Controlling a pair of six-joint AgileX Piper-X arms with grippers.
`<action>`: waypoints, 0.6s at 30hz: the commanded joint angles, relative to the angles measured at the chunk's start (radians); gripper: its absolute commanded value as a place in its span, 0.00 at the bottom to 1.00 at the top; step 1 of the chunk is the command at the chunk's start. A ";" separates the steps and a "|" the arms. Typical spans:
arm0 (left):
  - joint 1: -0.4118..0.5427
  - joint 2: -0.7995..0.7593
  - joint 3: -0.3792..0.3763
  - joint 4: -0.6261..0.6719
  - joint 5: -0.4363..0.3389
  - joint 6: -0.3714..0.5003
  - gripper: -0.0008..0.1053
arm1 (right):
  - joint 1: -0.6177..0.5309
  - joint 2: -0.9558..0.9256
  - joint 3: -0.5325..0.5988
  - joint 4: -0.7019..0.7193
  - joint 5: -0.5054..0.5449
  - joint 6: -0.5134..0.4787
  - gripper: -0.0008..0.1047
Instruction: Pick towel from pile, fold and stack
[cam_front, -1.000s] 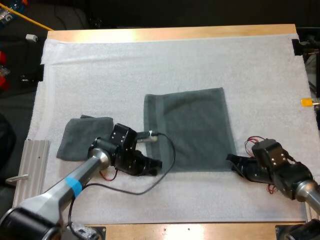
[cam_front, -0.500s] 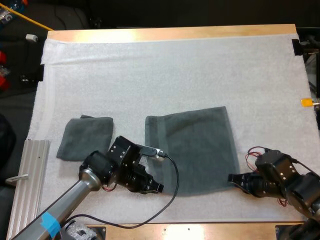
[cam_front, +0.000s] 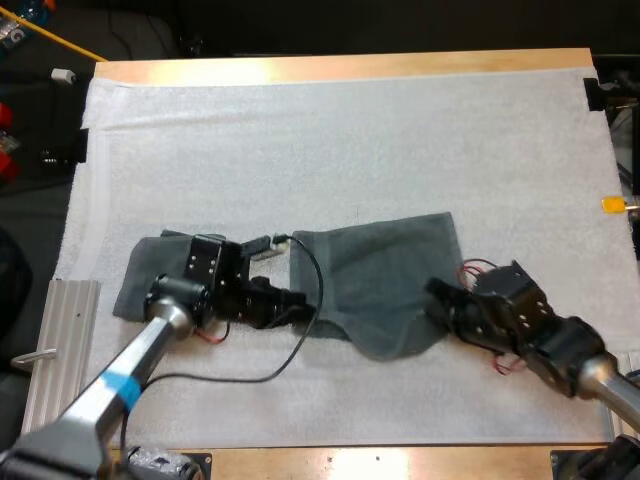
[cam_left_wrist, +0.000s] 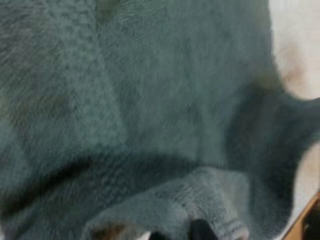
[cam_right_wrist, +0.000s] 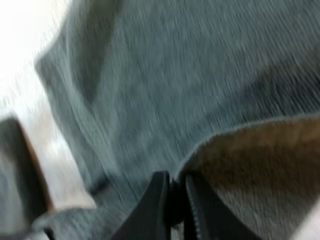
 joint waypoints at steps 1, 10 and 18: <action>0.007 0.016 -0.003 -0.031 0.037 -0.023 0.01 | -0.004 0.015 -0.007 -0.046 0.014 0.026 0.01; 0.076 0.125 -0.003 -0.213 0.080 -0.099 0.01 | -0.127 0.178 -0.007 -0.308 0.019 0.155 0.01; 0.107 0.125 -0.003 -0.422 0.017 -0.170 0.01 | -0.224 0.251 -0.007 -0.416 0.011 0.198 0.01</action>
